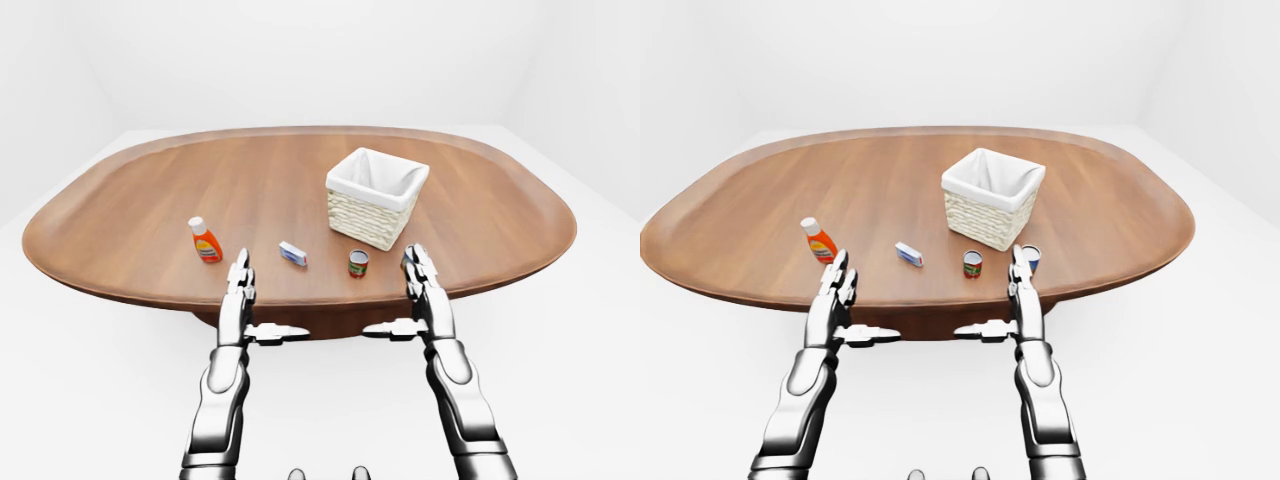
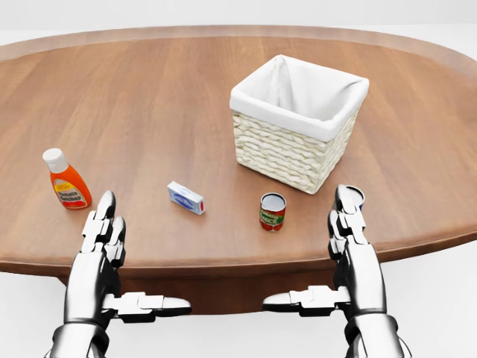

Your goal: Pick up the alphabet soup and the cream cheese box, and put them in the basket.

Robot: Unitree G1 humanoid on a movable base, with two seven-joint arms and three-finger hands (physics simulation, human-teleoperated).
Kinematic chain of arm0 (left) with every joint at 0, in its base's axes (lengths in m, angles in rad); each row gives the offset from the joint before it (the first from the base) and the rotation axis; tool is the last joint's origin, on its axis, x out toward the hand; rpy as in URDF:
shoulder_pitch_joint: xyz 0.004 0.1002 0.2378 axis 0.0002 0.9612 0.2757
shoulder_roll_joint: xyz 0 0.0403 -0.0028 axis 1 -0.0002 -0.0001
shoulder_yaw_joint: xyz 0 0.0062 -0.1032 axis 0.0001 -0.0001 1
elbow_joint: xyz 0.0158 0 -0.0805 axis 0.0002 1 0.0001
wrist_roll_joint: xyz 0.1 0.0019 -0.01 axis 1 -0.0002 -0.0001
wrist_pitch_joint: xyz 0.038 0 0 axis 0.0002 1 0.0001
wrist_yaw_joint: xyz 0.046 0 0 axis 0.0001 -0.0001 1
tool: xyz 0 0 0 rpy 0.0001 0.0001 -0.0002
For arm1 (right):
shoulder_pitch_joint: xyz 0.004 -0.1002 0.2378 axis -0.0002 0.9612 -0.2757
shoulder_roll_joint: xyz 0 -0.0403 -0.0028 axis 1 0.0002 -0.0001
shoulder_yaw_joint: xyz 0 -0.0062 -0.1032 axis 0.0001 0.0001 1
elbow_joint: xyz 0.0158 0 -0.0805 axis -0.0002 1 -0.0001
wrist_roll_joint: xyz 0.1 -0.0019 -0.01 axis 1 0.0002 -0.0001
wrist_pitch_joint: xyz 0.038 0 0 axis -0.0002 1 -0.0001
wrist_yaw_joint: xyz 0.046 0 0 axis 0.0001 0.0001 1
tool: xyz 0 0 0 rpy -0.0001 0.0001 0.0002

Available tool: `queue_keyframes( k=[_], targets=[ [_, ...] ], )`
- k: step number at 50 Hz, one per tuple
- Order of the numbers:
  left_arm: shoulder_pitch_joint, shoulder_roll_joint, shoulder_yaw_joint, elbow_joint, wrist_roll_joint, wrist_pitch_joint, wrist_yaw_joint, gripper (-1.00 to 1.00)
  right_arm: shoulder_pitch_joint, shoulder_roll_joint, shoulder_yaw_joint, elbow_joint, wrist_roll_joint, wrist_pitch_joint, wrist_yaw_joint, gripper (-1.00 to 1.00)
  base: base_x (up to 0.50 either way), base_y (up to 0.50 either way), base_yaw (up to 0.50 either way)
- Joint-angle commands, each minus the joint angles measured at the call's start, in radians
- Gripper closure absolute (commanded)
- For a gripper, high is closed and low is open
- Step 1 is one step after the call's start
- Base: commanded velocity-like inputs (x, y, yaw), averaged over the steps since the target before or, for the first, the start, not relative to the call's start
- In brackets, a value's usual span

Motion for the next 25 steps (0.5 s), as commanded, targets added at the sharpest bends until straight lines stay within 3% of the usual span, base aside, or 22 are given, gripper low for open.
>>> queue_keyframes(
  k=[1,8,11,16,19,25],
  targets=[
    [-0.001,0.012,0.024,0.003,-0.013,-0.001,-0.026,-1.00,-0.005,-0.011,-0.024,0.010,0.014,-0.011,0.020,-1.00,0.00,0.00,0.00],
    [0.004,0.011,0.022,-0.011,-0.012,0.007,-0.025,-1.00,-0.001,-0.011,-0.022,-0.001,0.018,-0.002,0.027,-1.00,0.00,0.00,0.00],
    [-0.002,0.011,0.023,0.005,-0.013,-0.002,-0.026,-1.00,0.000,-0.011,-0.023,-0.004,0.021,0.000,0.029,-1.00,0.00,0.00,0.00],
    [0.005,0.010,0.020,-0.015,-0.013,0.011,-0.026,-1.00,0.000,-0.011,-0.027,-0.008,0.029,0.003,0.028,-1.00,0.00,0.00,0.00],
    [-0.002,0.012,0.024,0.007,-0.015,-0.005,-0.029,-1.00,-0.005,-0.011,-0.029,0.010,0.035,-0.007,0.032,-1.00,0.00,0.00,0.00],
    [-0.001,0.011,0.023,0.005,-0.014,-0.005,-0.028,-1.00,-0.004,-0.012,-0.029,0.005,0.044,0.002,0.035,-1.00,0.00,0.00,0.00]
  ],
)
